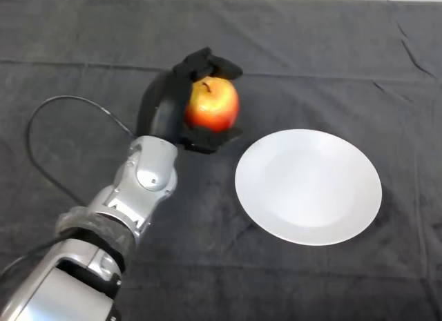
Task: Move the apple to the plate
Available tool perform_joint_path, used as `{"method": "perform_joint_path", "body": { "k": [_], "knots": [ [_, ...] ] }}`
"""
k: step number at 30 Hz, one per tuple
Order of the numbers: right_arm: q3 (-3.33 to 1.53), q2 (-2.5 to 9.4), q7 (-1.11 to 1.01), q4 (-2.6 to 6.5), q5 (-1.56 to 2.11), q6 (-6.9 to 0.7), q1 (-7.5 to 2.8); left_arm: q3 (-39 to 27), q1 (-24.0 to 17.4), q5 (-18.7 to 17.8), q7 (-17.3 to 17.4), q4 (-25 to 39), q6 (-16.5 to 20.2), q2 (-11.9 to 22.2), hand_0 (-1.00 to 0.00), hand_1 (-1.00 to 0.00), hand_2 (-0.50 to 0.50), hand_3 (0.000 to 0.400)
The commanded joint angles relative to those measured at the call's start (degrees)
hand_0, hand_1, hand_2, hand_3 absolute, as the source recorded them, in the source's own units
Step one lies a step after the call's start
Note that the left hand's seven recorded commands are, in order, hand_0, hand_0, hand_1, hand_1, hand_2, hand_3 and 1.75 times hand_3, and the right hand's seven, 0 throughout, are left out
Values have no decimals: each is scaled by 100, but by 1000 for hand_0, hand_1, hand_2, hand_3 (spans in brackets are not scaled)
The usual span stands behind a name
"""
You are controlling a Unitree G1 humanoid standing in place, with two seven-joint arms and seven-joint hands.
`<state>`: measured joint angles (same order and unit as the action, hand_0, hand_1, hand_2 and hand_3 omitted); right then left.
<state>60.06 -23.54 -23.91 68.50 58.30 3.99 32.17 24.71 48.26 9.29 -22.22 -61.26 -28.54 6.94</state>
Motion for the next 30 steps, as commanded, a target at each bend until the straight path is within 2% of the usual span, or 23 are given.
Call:
{"method": "perform_joint_path", "body": {
  "k": [1, 13, 30],
  "knots": [
    [76, -93, -30, -75, 72, 32, -38, 172, 354, 20, -116, -259, -124, -84, -1000, -1000, 0, 400],
    [79, -98, -37, -62, 72, 35, -35, 1080, 420, -351, -188, -217, -79, -284, -1000, -1000, 0, 400],
    [83, -104, -47, -47, 73, 38, -30, 2407, 430, -1029, -261, 130, 98, -274, -1000, -1000, 0, 400]
  ]
}}
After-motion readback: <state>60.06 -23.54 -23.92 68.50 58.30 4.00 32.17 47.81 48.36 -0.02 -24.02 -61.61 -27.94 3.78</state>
